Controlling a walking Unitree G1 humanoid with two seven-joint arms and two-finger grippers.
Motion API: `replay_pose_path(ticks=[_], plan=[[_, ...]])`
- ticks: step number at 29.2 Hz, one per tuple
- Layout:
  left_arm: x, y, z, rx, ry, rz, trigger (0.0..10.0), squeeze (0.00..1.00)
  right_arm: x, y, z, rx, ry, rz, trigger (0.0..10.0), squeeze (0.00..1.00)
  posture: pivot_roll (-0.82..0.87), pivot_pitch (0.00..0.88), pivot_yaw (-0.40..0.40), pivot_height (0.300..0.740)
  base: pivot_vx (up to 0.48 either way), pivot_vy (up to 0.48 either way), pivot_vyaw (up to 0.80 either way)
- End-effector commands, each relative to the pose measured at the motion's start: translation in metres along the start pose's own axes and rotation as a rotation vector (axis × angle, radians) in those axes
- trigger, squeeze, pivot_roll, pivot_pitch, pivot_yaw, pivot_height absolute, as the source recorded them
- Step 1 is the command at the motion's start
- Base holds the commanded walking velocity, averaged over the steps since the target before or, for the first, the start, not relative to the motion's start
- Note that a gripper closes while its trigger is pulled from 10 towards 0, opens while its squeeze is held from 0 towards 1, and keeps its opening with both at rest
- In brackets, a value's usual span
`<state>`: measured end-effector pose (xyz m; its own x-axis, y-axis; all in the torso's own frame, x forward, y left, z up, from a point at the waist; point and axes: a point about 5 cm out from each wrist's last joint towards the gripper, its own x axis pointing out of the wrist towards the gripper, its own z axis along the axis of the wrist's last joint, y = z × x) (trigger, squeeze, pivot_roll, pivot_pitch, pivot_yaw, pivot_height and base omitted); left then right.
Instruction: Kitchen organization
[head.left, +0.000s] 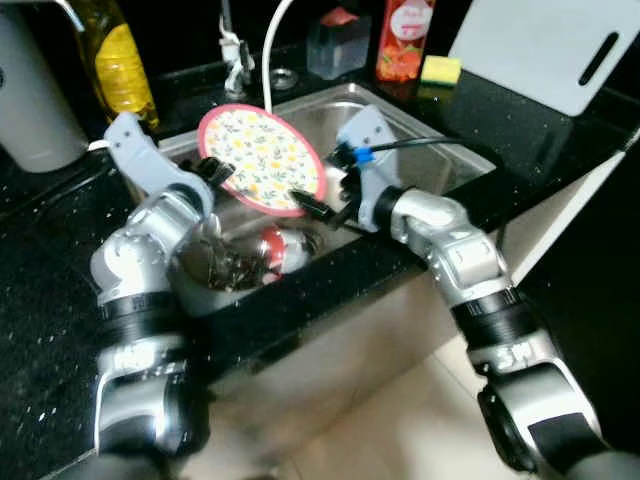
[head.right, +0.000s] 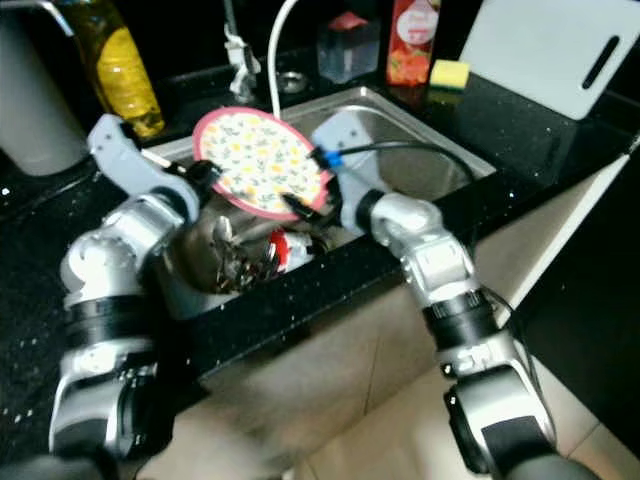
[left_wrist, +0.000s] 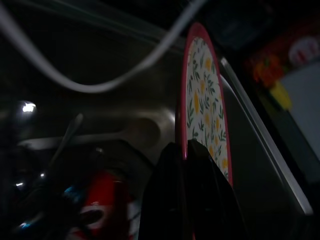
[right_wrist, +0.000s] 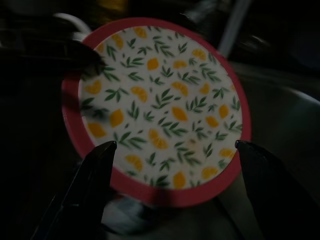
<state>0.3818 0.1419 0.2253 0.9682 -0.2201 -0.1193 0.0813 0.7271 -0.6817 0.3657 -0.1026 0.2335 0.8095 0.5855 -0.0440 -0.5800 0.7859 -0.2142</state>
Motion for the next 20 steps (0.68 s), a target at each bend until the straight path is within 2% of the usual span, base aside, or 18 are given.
replay_pose_path(ticks=[1, 5, 9, 11, 16, 20], plan=[[0.014, -0.007, -0.005, 0.055, 0.033, -0.009, 10.0, 0.00, 0.000, -0.006, 0.006, -0.008, -0.019, -0.061, 10.0, 0.00, -0.03, 0.000, 0.076, 0.740, 0.000, 0.000, 0.00], [0.026, -0.010, -0.010, 0.058, 0.065, 0.033, 10.0, 0.00, 0.000, -0.010, 0.015, -0.025, -0.049, -0.097, 10.0, 0.00, -0.04, 0.000, 0.084, 0.740, 0.000, 0.000, 0.00], [0.032, -0.012, -0.009, 0.049, 0.072, 0.046, 10.0, 0.00, 0.002, -0.012, 0.020, -0.036, -0.061, -0.118, 10.0, 0.00, -0.04, 0.000, 0.086, 0.740, 0.000, 0.000, 0.00], [0.037, -0.015, -0.008, 0.034, 0.072, 0.047, 10.0, 0.00, 0.005, -0.017, 0.025, -0.056, -0.071, -0.157, 10.0, 0.00, -0.05, 0.023, 0.087, 0.740, 0.000, 0.000, 0.00], [0.041, -0.015, -0.007, 0.039, 0.068, 0.069, 10.0, 0.00, 0.004, -0.028, 0.032, -0.072, -0.094, -0.226, 10.0, 0.00, -0.05, 0.058, 0.084, 0.740, 0.000, 0.000, 0.00], [0.043, -0.008, -0.012, 0.052, 0.078, 0.115, 10.0, 0.00, 0.002, -0.035, 0.033, -0.073, -0.105, -0.275, 10.0, 0.00, -0.05, 0.080, 0.085, 0.740, 0.000, 0.000, 0.00]])
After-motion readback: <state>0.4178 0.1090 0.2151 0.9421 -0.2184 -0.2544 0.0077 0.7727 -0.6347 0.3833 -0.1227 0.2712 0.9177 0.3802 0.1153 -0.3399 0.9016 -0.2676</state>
